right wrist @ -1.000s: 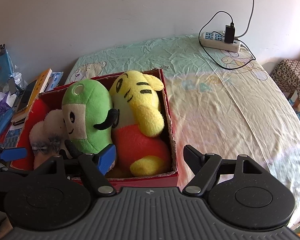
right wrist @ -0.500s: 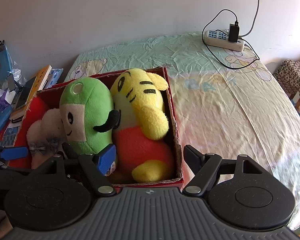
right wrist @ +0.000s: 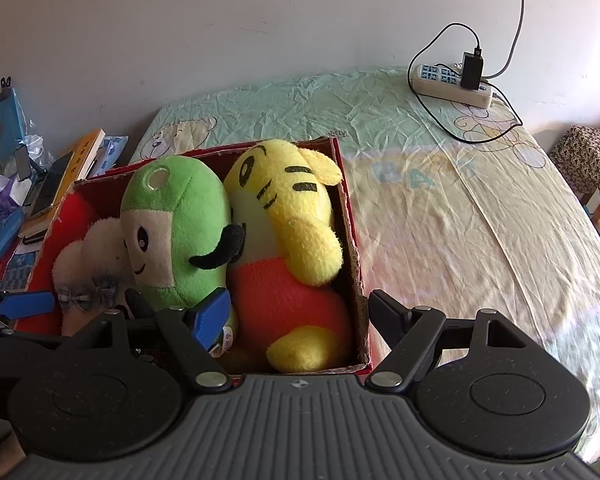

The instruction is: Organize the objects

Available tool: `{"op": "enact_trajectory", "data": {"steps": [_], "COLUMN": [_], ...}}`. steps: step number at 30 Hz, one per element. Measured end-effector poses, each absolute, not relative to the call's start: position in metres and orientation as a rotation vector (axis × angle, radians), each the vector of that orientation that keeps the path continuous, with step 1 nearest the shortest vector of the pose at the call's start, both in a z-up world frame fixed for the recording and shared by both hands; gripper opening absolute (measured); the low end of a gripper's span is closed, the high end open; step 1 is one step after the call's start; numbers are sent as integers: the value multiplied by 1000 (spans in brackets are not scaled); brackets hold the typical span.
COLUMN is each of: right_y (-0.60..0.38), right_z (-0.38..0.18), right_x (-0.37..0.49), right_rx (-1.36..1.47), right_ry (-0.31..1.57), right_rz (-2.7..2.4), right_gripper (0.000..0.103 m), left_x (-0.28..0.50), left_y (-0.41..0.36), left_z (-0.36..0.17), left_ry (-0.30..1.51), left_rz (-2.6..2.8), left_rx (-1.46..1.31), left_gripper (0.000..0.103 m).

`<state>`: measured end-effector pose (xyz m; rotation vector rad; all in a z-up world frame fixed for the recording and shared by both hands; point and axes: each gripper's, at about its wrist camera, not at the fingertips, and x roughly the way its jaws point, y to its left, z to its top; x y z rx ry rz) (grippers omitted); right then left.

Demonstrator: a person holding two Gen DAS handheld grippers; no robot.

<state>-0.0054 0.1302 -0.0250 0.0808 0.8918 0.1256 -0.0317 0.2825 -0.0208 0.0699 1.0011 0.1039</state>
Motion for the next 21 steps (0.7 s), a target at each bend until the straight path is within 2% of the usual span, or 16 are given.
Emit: {"op": "enact_trajectory", "data": {"steps": [21], "right_y": [133], "right_z": [-21], "right_x": [-10], "right_rx": [36], "right_ry": [878], "right_rz": [140], "right_gripper": [79], "left_x": [-40], "left_y": [279], "left_z": [-23], "left_ry": [1009], "left_rz": [116], "left_rx": [52], "left_gripper": [101]}}
